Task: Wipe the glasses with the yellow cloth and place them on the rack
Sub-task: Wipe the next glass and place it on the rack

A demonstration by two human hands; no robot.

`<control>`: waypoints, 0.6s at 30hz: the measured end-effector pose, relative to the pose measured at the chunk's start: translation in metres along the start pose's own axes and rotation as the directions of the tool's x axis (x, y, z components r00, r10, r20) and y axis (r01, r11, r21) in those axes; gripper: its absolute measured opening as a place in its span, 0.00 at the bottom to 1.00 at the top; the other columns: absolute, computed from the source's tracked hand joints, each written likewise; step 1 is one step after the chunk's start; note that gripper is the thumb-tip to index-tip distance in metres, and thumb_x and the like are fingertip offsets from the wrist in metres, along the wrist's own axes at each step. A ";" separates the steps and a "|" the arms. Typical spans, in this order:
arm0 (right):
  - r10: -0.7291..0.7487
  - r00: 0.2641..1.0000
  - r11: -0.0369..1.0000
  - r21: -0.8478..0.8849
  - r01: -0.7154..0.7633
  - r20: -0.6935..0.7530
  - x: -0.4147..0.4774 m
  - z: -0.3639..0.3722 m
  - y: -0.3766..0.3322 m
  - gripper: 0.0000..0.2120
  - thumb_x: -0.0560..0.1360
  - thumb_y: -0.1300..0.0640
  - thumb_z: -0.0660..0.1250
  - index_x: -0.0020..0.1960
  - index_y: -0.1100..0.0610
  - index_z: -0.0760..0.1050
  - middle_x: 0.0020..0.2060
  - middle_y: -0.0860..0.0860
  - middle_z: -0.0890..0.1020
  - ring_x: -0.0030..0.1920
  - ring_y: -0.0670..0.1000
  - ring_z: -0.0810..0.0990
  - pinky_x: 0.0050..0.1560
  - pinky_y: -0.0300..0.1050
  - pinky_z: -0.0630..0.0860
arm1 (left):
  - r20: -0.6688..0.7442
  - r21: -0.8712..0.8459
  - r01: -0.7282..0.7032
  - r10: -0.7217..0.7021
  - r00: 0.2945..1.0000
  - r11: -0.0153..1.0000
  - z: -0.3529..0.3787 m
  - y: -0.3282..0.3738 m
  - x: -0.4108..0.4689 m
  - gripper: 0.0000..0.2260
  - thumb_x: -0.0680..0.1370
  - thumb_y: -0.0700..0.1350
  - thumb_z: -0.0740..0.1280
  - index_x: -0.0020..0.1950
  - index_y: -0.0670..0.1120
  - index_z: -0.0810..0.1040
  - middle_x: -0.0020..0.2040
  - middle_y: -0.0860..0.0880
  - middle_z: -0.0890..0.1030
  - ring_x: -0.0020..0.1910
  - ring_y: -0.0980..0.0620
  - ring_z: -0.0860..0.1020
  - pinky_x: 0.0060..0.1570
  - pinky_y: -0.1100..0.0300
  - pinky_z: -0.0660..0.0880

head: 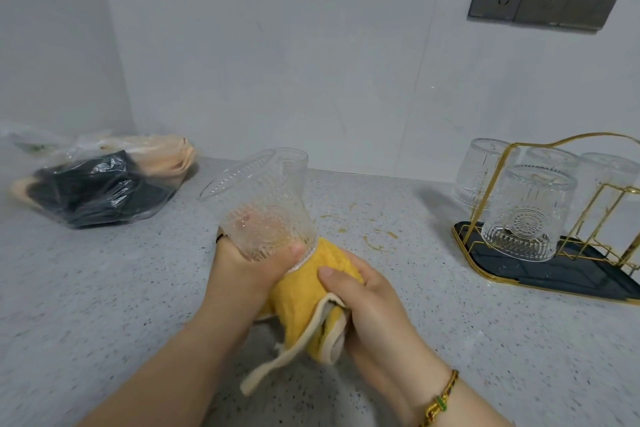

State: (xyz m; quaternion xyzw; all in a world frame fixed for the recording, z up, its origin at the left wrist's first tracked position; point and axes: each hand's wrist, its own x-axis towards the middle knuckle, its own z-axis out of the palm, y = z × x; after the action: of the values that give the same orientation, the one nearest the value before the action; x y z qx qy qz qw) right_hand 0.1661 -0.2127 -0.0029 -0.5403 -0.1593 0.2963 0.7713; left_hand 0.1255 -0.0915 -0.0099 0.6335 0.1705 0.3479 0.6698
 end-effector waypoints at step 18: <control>0.059 0.995 0.993 -0.107 -0.051 0.074 0.000 -0.007 -0.013 0.09 0.73 0.64 0.62 0.50 0.68 0.76 0.40 0.62 0.80 0.40 0.58 0.79 0.43 0.48 0.78 | 0.038 0.000 -0.053 0.053 0.998 0.999 -0.001 0.004 -0.003 0.16 0.64 0.36 0.76 0.43 0.51 0.75 0.34 0.58 0.83 0.35 0.64 0.80 0.36 0.69 0.72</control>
State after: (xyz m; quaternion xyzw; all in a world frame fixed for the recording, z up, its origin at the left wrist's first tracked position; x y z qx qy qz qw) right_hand 0.1741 -0.2211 0.0061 -0.5726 -0.1894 0.3294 0.7264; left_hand 0.1221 -0.0925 -0.0070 0.6447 0.1411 0.3535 0.6629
